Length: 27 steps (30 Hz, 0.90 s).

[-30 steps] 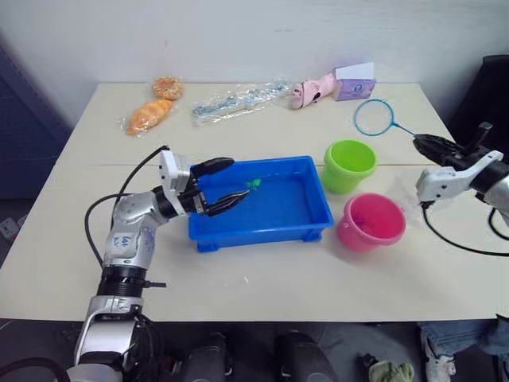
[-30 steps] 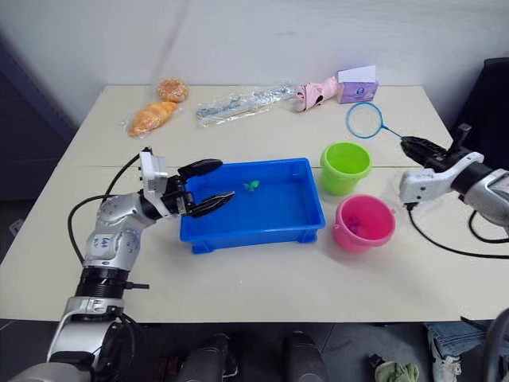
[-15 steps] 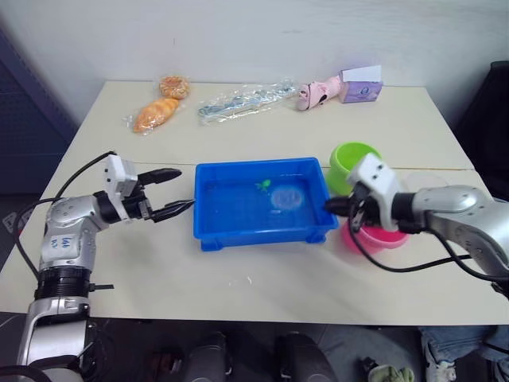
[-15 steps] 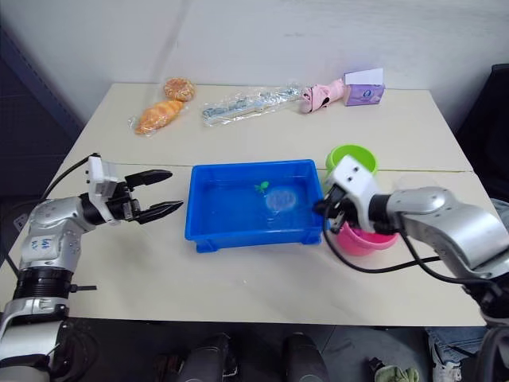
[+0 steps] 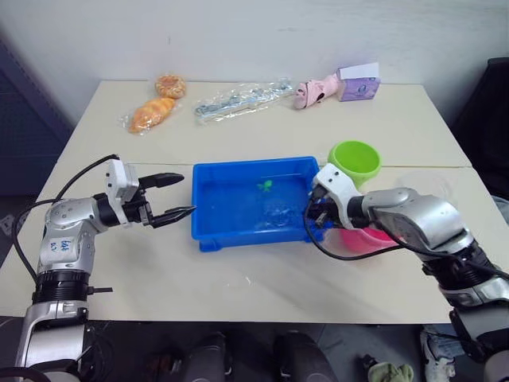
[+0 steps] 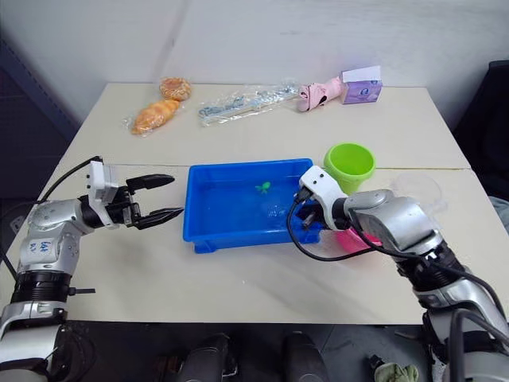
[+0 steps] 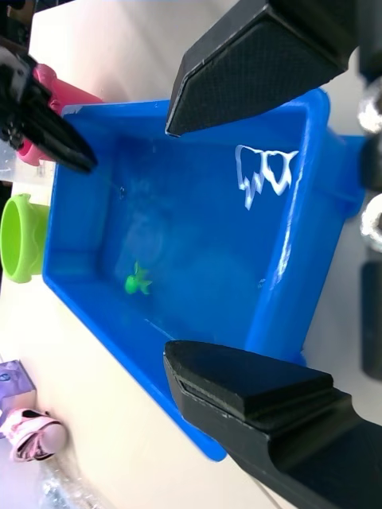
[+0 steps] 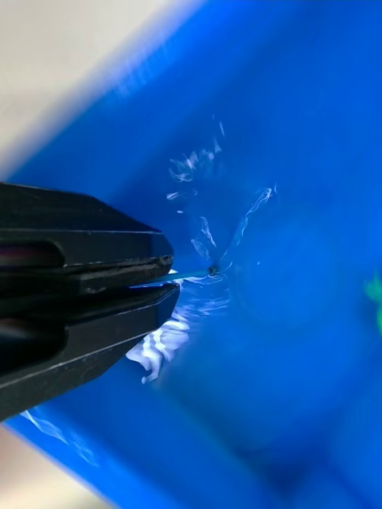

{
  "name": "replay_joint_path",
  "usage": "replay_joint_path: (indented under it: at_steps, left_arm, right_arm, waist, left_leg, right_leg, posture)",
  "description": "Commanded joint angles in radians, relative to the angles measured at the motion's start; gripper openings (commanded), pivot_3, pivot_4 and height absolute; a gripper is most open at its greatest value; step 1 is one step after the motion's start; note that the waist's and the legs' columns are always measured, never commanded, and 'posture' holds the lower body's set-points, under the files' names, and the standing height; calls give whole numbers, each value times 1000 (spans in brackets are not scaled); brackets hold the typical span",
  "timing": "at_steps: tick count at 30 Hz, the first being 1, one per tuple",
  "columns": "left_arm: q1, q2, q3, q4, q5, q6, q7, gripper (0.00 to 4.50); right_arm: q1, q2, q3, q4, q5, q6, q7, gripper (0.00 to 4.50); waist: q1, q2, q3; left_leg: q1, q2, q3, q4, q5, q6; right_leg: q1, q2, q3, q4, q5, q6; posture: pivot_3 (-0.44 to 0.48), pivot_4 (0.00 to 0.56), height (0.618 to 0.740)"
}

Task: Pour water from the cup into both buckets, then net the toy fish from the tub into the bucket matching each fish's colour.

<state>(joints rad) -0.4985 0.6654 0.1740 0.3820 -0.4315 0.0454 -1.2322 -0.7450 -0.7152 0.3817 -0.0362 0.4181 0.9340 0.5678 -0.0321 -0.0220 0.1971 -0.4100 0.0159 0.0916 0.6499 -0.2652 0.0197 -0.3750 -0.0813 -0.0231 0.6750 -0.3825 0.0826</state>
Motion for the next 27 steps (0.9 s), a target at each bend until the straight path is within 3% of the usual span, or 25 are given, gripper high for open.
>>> replay_joint_path:
  at_steps: [1, 7, 14, 22, 27]
  left_arm:
    - [12, -2, 4, -58, -12, 13, 8, 4415]
    - [21, -8, 3, -86, -18, 49, 15, 4415]
    - [20, -14, 1, -96, -12, 58, 19, 4415]
    - [0, -32, -17, -81, -5, 42, 8, 4415]
    - [-19, -44, -27, -77, -9, 32, 0, 4415]
  right_arm:
    - [-24, 37, -31, 35, -67, -88, 20, 0]
    - [6, 83, -60, 62, -142, -237, 43, 0]
    - [92, 81, -106, -46, -172, -359, 104, 0]
    - [209, -39, -265, -243, -138, -397, 194, 0]
    - [276, -133, -434, -325, -66, -386, 257, 0]
  waist:
    - [0, 0, 0]
    - [0, 0, 0]
    - [0, 0, 0]
    - [4, 0, 0]
    - [5, 0, 0]
  left_leg:
    - [0, 0, 0, 0, 0, 0]
    - [0, 0, 0, 0, 0, 0]
    - [0, 0, 0, 0, 0, 0]
    - [0, 0, 0, 0, 0, 0]
    - [0, 0, 0, -1, 0, 0]
  right_leg:
    - [0, 0, 0, 0, 0, 0]
    - [0, 0, 0, 0, 0, 0]
    - [0, 0, 0, 1, 0, 0]
    - [0, 0, 0, 0, 0, 0]
    - [1, 1, 0, -1, 0, 0]
  posture:
    - [0, 150, 740]
    - [0, 150, 740]
    - [0, 150, 740]
    - [0, 150, 740]
    - [0, 150, 740]
